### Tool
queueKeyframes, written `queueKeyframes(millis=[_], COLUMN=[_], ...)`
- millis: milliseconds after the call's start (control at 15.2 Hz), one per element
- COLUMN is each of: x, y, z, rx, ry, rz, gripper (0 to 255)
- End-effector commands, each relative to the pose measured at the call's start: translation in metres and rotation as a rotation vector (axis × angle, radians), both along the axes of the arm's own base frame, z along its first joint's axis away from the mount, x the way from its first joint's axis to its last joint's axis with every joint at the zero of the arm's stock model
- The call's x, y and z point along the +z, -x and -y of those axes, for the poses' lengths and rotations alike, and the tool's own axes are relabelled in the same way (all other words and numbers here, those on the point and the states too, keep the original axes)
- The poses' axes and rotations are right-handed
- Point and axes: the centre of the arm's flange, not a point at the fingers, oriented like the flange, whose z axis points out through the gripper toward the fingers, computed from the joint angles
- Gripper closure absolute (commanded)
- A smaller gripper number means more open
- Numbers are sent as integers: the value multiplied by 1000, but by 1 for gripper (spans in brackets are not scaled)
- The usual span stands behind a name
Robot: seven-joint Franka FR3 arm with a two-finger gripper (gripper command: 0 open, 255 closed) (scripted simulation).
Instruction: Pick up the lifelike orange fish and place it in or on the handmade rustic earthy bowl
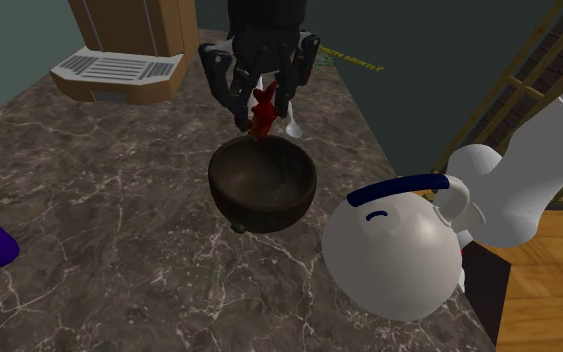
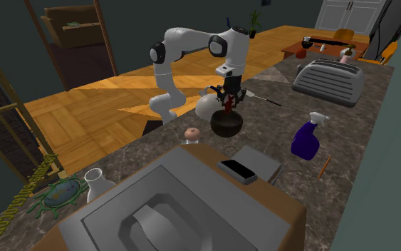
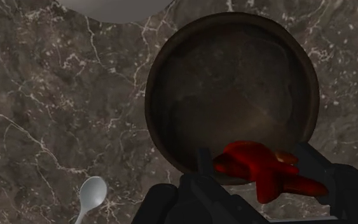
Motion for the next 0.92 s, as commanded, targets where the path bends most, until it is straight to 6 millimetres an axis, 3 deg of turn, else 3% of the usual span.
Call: queueKeyframes(millis=[0, 858], x=[-8, -73], y=[8, 8], z=[3, 3], rx=[-1, -1], ry=[0, 0], rz=[-1, -1], gripper=[255, 255])
